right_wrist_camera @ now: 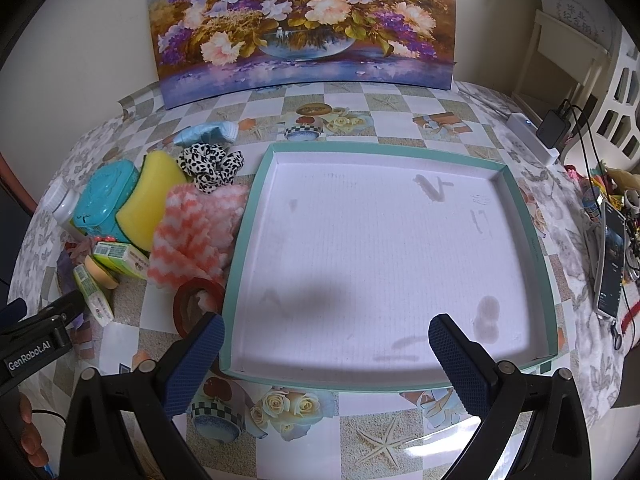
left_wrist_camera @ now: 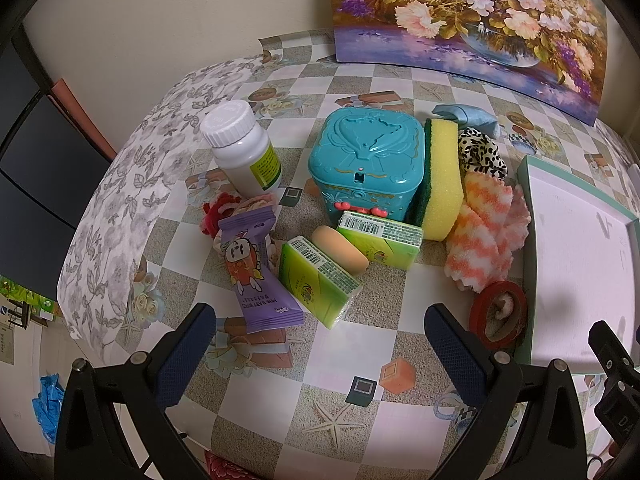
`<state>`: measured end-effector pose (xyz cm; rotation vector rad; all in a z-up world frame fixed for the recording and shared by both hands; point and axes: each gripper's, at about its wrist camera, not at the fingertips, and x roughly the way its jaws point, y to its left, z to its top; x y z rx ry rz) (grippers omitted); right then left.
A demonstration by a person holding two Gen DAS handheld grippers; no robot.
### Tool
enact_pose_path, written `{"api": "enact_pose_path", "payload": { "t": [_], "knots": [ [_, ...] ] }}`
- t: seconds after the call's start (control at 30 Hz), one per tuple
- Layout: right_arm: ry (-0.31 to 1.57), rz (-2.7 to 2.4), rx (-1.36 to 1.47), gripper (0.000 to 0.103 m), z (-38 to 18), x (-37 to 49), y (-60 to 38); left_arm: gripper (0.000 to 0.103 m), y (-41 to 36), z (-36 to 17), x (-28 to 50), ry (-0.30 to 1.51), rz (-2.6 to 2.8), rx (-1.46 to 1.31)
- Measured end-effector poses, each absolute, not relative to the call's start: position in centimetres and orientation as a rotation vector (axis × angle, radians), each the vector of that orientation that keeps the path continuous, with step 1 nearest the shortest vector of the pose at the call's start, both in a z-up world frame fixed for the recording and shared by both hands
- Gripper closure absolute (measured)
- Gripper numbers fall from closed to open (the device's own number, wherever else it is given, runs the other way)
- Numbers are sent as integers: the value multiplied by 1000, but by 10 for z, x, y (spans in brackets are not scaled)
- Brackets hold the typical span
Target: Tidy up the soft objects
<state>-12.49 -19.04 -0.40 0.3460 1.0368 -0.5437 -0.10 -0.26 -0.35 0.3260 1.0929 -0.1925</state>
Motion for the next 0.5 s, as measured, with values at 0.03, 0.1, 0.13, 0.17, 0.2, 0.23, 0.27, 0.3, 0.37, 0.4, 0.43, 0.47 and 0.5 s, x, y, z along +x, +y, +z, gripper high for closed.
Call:
{"api": "enact_pose_path", "payload": {
  "t": [0.03,0.1,0.13,0.17,0.2,0.23,0.27,0.3,0.37,0.4,0.43,0.47,0.5],
  "knots": [
    [1037,-544,346,0,-4,-124,-190,0,-3,-3,-1,1093,-192,326],
    [1038,-544,345,0,-4,-124,-190,0,-3,-3,-1,1093,-192,325],
    [1038,-544,345,0,-3,-124,-190,0,-3,-3,-1,1093,-192,326],
    [1038,-544,346,0,-3,-124,-190,0,-3,-3,-1,1093,-192,326],
    [1038,-544,346,0,-3,-124,-190,0,-3,-3,-1,1093,-193,326],
    [1038,-544,345,0,-4,-124,-191,0,-3,-3,-1,1093,-193,326],
    [1039,-544,344,0,-4,-125,-191,0,-3,-3,-1,1094,-194,325],
    [1041,-545,342,0,-6,-125,-190,0,-3,-4,-1,1095,-195,324],
    [1040,-545,338,0,-6,-125,-189,0,-4,-4,-1,1095,-196,325],
    [1040,-546,336,0,-6,-125,-189,0,-4,-5,-2,1095,-198,324],
    [1042,-545,333,0,-5,-124,-188,0,-4,-5,-2,1096,-200,323],
    [1042,-543,330,0,-5,-123,-188,0,-4,-5,-2,1098,-204,319],
    [1041,-539,329,0,-4,-122,-188,0,-3,-5,-2,1099,-207,312]
  ]
}}
